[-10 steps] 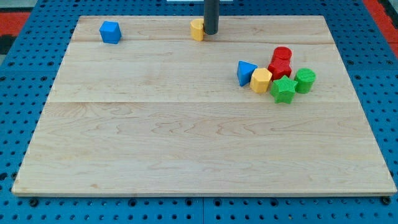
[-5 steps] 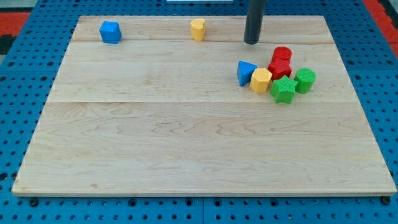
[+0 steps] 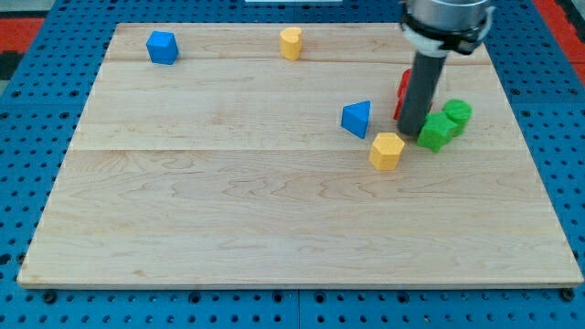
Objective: Move both the red blocks slightly to the top side
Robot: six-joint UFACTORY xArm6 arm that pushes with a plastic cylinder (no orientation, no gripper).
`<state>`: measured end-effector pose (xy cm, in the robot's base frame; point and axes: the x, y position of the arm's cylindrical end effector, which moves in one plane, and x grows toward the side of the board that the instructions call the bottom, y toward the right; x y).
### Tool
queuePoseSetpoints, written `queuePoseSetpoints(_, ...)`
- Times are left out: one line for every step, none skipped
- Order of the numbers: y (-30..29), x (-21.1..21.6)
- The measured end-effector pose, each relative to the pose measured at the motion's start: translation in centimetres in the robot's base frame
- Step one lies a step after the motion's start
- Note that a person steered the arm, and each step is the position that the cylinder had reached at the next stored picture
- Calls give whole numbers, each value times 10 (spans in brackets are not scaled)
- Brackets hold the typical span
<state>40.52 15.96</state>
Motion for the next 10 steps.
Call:
queuePoseSetpoints(9, -23)
queuePoseSetpoints(11, -41)
queuePoseSetpoints(20, -55)
queuePoseSetpoints(27, -77)
queuePoseSetpoints(40, -107)
queuePoseSetpoints(54, -136)
queuePoseSetpoints(28, -158)
queuePoseSetpoints(28, -161)
queuePoseSetpoints(33, -161)
queuePoseSetpoints(57, -181)
